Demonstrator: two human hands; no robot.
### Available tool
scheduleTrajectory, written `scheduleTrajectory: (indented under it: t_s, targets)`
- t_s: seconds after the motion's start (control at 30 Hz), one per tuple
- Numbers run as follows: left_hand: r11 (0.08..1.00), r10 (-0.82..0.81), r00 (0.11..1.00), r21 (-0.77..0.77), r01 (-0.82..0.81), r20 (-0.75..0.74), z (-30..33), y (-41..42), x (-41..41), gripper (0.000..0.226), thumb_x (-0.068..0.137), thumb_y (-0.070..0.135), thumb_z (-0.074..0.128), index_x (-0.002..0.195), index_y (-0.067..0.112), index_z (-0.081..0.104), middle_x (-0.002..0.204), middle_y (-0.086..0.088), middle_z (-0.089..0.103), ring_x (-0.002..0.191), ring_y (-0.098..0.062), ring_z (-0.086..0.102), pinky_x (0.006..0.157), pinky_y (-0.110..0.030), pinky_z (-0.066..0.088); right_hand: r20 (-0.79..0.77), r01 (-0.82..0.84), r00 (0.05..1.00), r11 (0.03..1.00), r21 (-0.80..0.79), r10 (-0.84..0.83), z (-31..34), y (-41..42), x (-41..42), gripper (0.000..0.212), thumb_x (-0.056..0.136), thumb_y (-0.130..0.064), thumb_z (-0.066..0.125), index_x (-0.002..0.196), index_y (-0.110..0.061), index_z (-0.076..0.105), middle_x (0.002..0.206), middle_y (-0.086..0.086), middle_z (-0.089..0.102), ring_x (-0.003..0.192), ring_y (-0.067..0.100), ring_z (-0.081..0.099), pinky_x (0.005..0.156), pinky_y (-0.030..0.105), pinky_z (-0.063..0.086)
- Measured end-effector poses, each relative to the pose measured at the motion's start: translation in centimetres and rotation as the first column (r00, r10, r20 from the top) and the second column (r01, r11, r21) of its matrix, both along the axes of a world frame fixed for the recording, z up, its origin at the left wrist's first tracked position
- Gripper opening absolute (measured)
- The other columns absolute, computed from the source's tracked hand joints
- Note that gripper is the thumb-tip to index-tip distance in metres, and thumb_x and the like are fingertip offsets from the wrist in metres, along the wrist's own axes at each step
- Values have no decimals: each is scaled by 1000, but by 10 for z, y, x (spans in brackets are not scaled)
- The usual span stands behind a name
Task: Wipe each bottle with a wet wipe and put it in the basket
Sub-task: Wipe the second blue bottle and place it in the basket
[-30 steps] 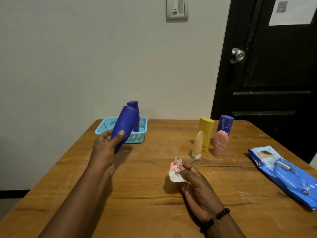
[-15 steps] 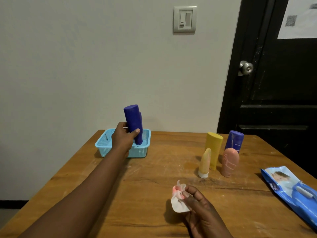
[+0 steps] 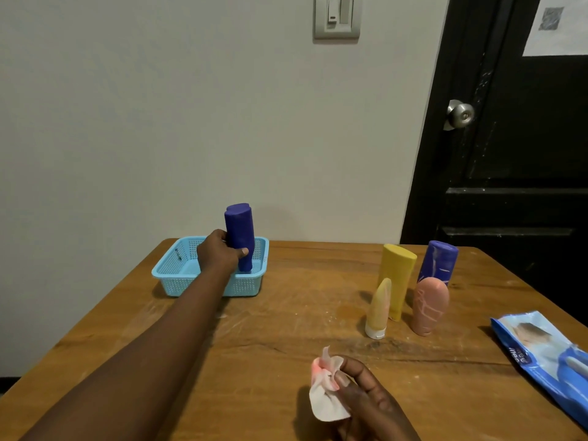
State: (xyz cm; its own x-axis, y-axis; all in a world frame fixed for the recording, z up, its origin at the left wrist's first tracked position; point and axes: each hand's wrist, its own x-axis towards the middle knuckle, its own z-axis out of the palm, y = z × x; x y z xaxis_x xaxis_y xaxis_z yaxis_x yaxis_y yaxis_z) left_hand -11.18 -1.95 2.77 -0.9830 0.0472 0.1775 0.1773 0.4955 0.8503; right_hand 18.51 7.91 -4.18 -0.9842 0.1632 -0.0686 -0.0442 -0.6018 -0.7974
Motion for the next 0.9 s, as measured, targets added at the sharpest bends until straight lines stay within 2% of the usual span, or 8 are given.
scheduleTrajectory:
  t_s: [0.27,0.9]
  targets:
    - [991,-51,998,-125,53,24,-1,6,-6,47,79,12,83,117,1,59,120,-18,66,111,-33,62,80,-33,43,-7,6,1000,998,62,-6,1,2,1,80,14,-29,101,86,-3,77,91,22,72,72,28,72,56,28,57]
    - [985,-48,998,-166,54,36,-2,5,-12,48,78,19,83,114,2,57,115,-18,67,105,-31,63,77,-33,43,9,-2,1000,999,35,2,2,1,2,81,14,-28,101,87,-4,77,92,23,72,74,29,72,57,30,58]
